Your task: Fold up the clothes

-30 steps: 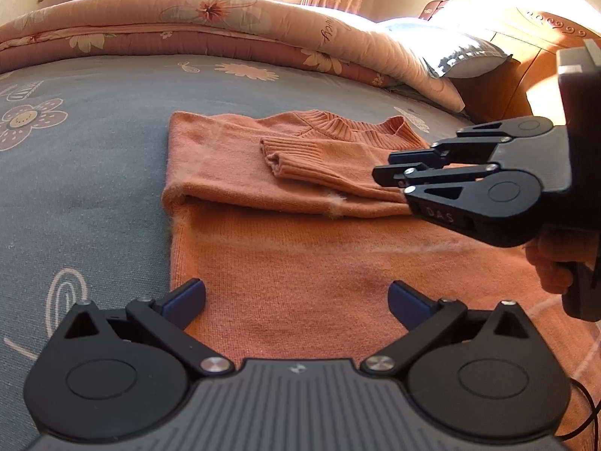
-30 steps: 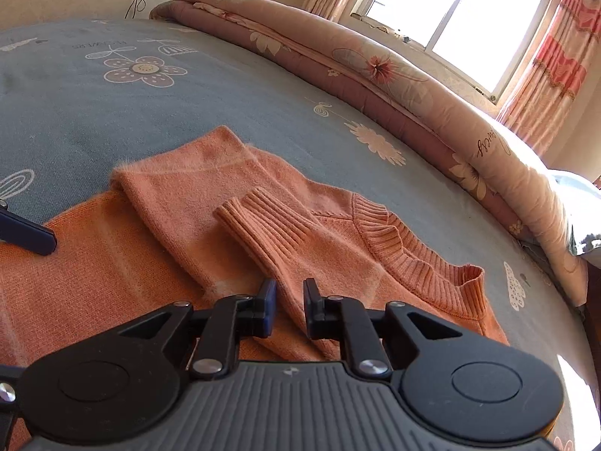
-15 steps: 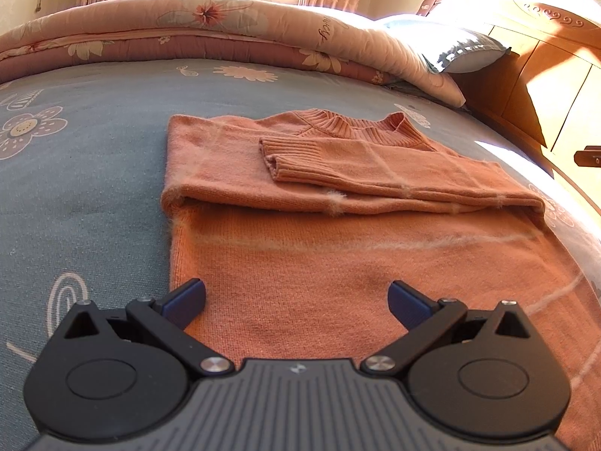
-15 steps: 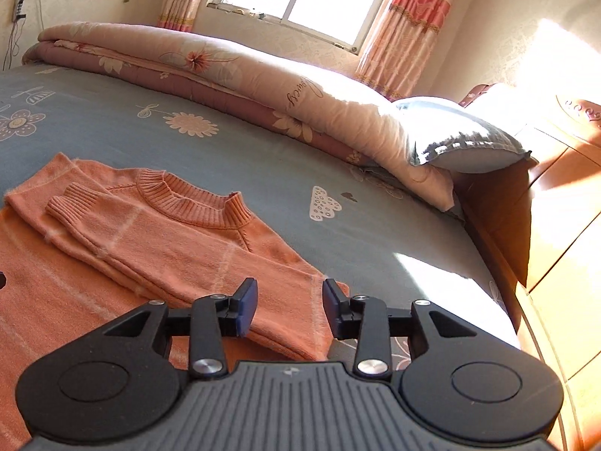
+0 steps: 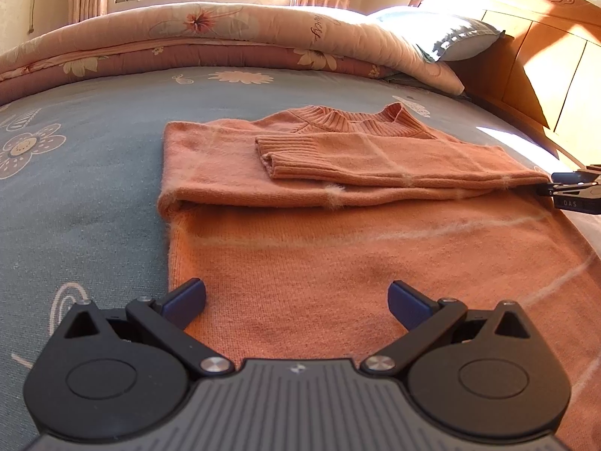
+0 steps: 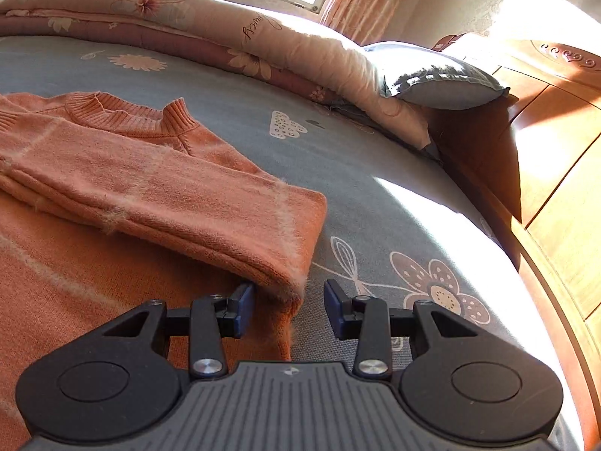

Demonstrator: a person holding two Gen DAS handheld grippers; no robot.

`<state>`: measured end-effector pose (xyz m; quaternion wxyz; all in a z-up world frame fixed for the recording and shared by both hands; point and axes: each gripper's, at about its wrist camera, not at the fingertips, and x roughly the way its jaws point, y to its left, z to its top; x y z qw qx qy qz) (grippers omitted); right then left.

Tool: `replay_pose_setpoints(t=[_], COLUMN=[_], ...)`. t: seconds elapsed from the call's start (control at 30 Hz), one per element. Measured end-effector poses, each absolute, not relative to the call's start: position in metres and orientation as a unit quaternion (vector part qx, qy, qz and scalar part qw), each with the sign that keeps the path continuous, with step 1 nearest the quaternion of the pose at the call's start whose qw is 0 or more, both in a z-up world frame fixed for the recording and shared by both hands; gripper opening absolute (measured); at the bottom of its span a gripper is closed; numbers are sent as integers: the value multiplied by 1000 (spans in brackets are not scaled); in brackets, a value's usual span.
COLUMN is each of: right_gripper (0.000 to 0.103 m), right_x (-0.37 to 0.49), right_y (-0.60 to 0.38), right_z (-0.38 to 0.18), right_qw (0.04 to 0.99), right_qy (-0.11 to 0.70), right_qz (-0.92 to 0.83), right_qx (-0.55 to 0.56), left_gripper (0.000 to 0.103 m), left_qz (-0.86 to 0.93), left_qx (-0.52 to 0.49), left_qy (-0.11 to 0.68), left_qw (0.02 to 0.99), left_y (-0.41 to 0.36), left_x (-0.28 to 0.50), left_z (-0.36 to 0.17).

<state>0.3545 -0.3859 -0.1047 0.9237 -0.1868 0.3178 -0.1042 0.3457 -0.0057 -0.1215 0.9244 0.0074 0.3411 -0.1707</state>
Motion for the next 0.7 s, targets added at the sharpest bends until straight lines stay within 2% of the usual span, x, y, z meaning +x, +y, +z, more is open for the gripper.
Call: replay_pose_setpoints(t=[0.13,0.3,0.4,0.47,0.53,0.7], right_gripper=[48,49,49,44,11,8], right_x=[352,346,333,325,326,352], right_y=[-388,-392,-387,-388,-395,-407], right_z=[-109,-115,-103,-90,-75,-62], right_qw=[914,901,901,913,929,946], right_qy=[321,327,340,333,317,304], right_qz=[-109,-113,-105,-93,-93,-87], right_qx=[-222,-262,-249,-217,-166,-64], left_gripper=[102,102,102,102,102,102], left_qz=[-171,-174,-174,-174,-174,-173], left_qx=[8,1,0,1,2,5], left_qy=[341,341,341,341,341,341], left_qw=[924,924,924,924,924,924], left_y=[-5,-2,-2,-3,-3,-4], left_x=[346,347,347,346,346,346], left_z=[-122,-122,-121,-121,-122,-122])
